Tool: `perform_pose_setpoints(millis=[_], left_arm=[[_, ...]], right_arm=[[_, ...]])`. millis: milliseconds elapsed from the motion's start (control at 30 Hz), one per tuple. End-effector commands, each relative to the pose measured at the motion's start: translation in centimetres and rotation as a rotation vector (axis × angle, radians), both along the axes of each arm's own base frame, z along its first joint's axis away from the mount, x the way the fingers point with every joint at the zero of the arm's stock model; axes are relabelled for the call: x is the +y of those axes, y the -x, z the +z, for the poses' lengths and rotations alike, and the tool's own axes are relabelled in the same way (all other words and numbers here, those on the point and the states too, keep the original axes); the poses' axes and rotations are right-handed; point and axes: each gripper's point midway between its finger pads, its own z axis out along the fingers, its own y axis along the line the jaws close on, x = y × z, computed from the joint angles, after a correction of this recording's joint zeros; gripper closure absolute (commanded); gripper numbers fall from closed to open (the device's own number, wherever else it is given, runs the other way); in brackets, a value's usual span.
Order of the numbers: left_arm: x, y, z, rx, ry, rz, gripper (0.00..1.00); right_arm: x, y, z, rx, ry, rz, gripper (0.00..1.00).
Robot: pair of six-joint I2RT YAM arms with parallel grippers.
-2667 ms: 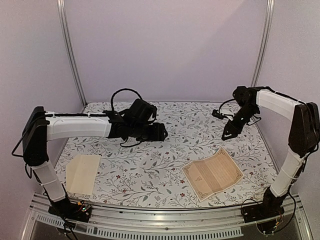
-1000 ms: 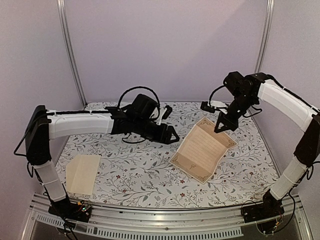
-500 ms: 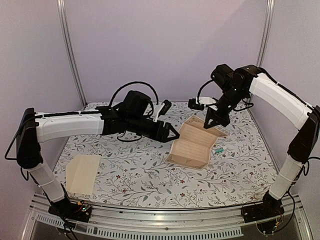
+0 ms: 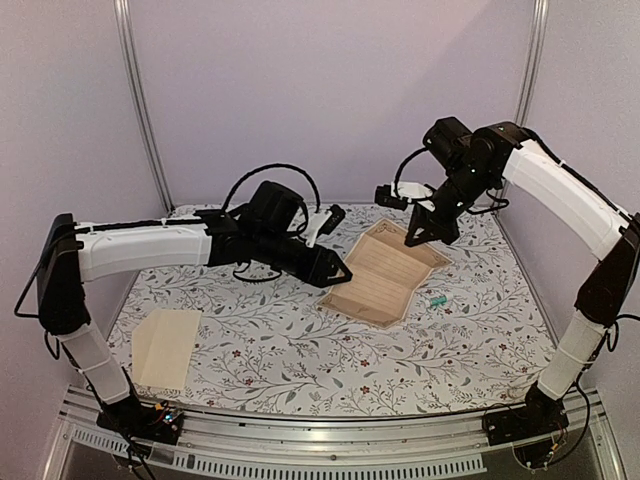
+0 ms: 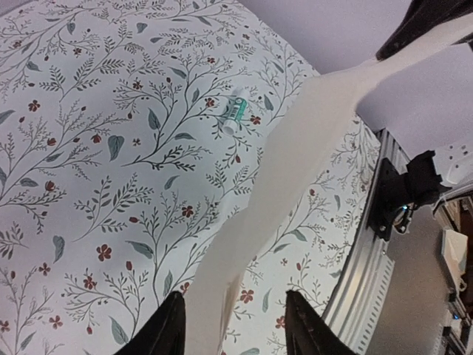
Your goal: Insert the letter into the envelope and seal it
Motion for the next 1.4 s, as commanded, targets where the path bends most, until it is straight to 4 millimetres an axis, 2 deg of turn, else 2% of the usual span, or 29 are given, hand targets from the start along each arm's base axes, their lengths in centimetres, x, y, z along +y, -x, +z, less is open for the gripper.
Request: perform_pose_setpoints(millis=[0,100,367,633,767,867,933,967,1033,1100,1167,1233,1367], left_arm=[[-0.7,0.8,1.1,0.015,0.068,-0.089,0.62],[-1.0,0.9,0.8,0.044,0.072,-0.102,0.71],[-0.9,0.4,-0.2,0.104,0.073,-0.082,0.8],[-0.9,0.2,-0.5,0.114,0.078,-0.067,0.99],[-0.9,-0.1,-0.5,0.112,0.084,-0.059,1.0],[-0.7,-0.8,-0.4,0.113,0.094,-0.022,1.0],[-0.3,-1.7,-0.3,0.11,0.098,0.02,1.0],[-0.1,-2.2,-0.3,0.104,0.098,0.043,1.0],[0.3,-3.1,-0.2,0.091,0.1,0.085,1.0],[0.8,-4.0,-0.2,0.074,0.098,0.123,1.0],[1.0,-4.5,-0.2,0.057,0.092,0.14,1.0],[1.0,-4.6,-0.1,0.041,0.089,0.138,1.0],[1.2,-4.4,0.5,-0.008,0.086,0.109,1.0]], right_arm=[[0.4,-0.2,1.2,-0.036,-0.024,-0.002,1.0],[0.3,-0.4,1.3,-0.048,-0.02,-0.01,1.0],[0.4,-0.5,1.4,-0.052,-0.026,-0.012,1.0],[0.4,-0.3,1.4,-0.041,-0.029,-0.009,1.0],[0.6,0.0,1.3,-0.022,-0.042,-0.007,1.0],[1.0,0.7,0.7,0.014,-0.056,-0.008,0.91],[1.8,3.2,0.2,0.076,-0.076,0.042,0.78],[2.0,5.0,0.0,0.121,-0.085,0.076,0.66],[2.0,8.0,-0.4,0.198,-0.096,0.147,0.6],[1.9,9.3,-0.9,0.258,-0.104,0.157,0.58],[1.8,9.6,-1.5,0.283,-0.099,0.144,0.58],[1.7,9.2,-1.0,0.255,-0.103,0.137,0.58],[1.6,7.5,2.1,0.181,-0.172,0.131,0.57]])
